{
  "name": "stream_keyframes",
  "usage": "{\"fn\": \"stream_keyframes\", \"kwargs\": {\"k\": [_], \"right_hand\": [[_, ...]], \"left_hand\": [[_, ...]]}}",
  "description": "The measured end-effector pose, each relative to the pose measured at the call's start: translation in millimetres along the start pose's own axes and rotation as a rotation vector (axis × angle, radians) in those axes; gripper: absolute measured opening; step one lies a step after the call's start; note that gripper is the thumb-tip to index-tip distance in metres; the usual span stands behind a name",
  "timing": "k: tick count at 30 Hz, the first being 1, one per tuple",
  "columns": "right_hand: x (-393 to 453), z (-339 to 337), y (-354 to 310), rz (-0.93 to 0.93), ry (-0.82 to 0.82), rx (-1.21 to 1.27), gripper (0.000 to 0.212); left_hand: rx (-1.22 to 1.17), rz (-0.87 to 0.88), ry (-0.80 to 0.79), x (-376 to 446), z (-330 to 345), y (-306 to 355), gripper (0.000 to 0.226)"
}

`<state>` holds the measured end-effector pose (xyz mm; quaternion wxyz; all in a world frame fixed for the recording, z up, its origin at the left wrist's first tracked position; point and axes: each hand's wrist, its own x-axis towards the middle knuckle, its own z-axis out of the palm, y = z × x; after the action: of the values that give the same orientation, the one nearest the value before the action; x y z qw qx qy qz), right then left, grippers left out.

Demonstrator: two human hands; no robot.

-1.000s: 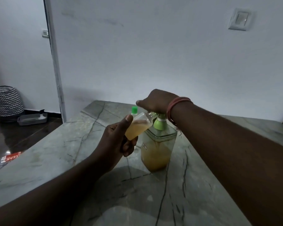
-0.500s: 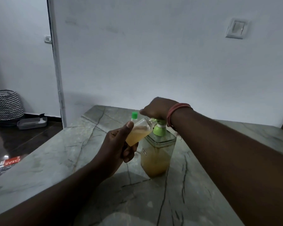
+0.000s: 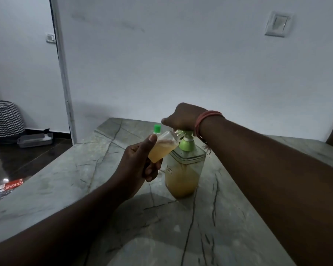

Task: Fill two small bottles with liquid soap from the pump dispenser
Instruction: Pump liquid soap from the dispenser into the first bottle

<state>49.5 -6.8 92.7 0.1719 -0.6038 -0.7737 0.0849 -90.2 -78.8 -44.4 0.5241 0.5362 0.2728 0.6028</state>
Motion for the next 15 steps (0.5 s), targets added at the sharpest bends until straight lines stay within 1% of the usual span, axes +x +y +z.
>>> {"fn": "stream_keyframes", "kwargs": {"k": [2, 5, 7, 10, 12, 15], "right_hand": [[3.2, 5.1, 2.1, -0.006, 0.025, 0.064, 0.029], [4.1, 9.1, 8.1, 0.059, -0.017, 0.136, 0.032], [4.1, 6.4, 9.4, 0.082, -0.046, 0.129, 0.031], [4.3, 5.8, 6.8, 0.088, -0.015, 0.112, 0.029], [3.2, 4.4, 6.5, 0.086, 0.002, 0.104, 0.027], [1.5, -0.9, 5.1, 0.045, 0.002, 0.007, 0.033]], "left_hand": [[0.004, 0.005, 0.005, 1.4, -1.8, -0.7, 0.056], [0.002, 0.023, 0.006, 1.9, -4.2, -1.4, 0.059], [-0.005, 0.016, 0.009, 3.1, -3.3, -1.4, 0.061], [0.001, 0.019, 0.012, 3.1, -2.9, 0.5, 0.065], [0.016, 0.030, 0.004, 2.0, -2.6, 1.3, 0.072], [0.009, 0.023, -0.002, 1.4, -2.3, -1.9, 0.074]]}}
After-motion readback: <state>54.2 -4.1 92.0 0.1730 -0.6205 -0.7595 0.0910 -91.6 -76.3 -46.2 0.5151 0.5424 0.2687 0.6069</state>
